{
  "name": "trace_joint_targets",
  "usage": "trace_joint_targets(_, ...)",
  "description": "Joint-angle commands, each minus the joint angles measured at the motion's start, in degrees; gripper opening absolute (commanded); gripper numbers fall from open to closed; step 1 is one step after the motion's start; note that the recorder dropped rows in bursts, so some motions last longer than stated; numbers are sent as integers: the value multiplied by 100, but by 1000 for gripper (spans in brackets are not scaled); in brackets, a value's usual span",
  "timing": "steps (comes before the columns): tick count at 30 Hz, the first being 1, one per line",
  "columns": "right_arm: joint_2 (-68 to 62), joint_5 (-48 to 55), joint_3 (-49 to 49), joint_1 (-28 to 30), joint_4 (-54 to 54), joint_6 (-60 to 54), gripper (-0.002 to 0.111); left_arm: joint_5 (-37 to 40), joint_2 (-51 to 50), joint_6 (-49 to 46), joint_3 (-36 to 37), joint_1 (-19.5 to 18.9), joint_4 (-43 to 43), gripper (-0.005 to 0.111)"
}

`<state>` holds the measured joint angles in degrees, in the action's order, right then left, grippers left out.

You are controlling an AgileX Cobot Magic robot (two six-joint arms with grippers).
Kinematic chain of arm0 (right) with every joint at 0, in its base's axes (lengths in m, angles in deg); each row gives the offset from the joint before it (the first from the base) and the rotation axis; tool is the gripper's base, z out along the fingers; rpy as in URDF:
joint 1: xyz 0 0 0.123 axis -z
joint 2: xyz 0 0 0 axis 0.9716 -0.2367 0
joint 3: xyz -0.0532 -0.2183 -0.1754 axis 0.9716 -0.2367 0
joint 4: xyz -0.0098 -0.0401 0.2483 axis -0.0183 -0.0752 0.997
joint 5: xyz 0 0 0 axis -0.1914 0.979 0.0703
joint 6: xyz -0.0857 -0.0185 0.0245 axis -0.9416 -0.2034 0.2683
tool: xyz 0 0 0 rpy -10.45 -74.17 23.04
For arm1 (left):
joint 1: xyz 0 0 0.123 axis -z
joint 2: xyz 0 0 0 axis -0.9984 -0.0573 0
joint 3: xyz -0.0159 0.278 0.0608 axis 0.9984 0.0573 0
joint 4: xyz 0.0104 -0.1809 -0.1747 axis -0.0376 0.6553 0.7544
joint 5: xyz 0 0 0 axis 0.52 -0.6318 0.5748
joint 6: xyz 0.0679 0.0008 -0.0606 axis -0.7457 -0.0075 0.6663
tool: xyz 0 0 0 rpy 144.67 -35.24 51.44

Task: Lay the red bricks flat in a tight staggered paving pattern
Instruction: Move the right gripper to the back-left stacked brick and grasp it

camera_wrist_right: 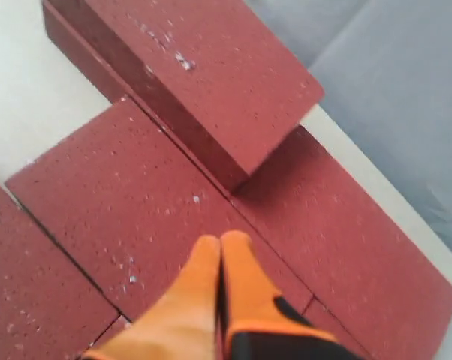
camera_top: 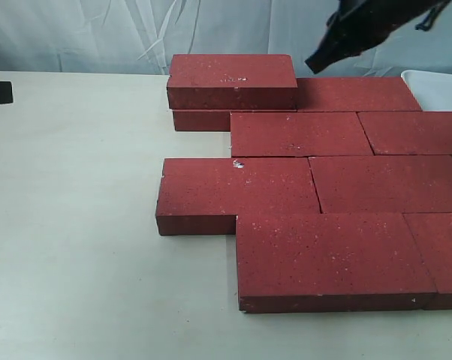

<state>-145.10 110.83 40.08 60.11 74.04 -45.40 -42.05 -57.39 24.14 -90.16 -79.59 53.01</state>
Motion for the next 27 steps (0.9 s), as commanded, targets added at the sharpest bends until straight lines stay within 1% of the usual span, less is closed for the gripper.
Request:
trace_joint_targets(1,-915,692,1093,14,937,-2012,-1,-205,-9,33,3,-24,-116,0)
trace_joint_targets(2,-1120,868,1349,14,1071,-2502,-1,-205,-9,33,3,-24,-116,0)
trace_joint_targets(4,-1442,910,1747,14,1333,-3046,1,-205,-9,33,3,-24,-160,0)
trace_joint_targets(5,-1612,893,1941,14,1509,-3215,5,-205,-9,33,3,-24,-171,0)
trace_joint_targets(6,-1742,893,2079,14,1688,-3331,12,-205,-9,33,3,-24,-183,0)
trace_joint_targets(7,-1903,915,2230,2,1959,-3521,21,-205,-9,33,3,-24,-183,0)
trace_joint_targets(9,-2191,915,2424,-63,2381,-3954,43,-205,-9,33,3,-24,-198,0)
trace_joint_targets(11,-2428,621,2458,-178,2469,-4399,74,-205,-9,33,3,-24,-198,0)
trace_joint_targets(12,-2544,398,2458,-250,2373,-4638,84,-205,-9,33,3,-24,-198,0)
trace_joint_targets(13,-2632,190,2458,-317,2257,-4721,86,-205,-9,33,3,-24,-198,0)
trace_joint_targets(16,-2913,-650,2458,-571,1682,-4721,78,-205,-9,33,3,-24,-198,0)
trace_joint_targets(18,-3066,-1020,2458,-718,1464,-4721,77,-205,-9,33,3,-24,-198,0)
trace_joint_targets(21,-3219,-1245,2461,-849,1218,-4721,77,-205,-9,33,3,-24,-198,0)
trace_joint_targets(27,-3371,-1565,2461,-849,1215,-4710,77,-205,-9,33,3,-24,-198,0)
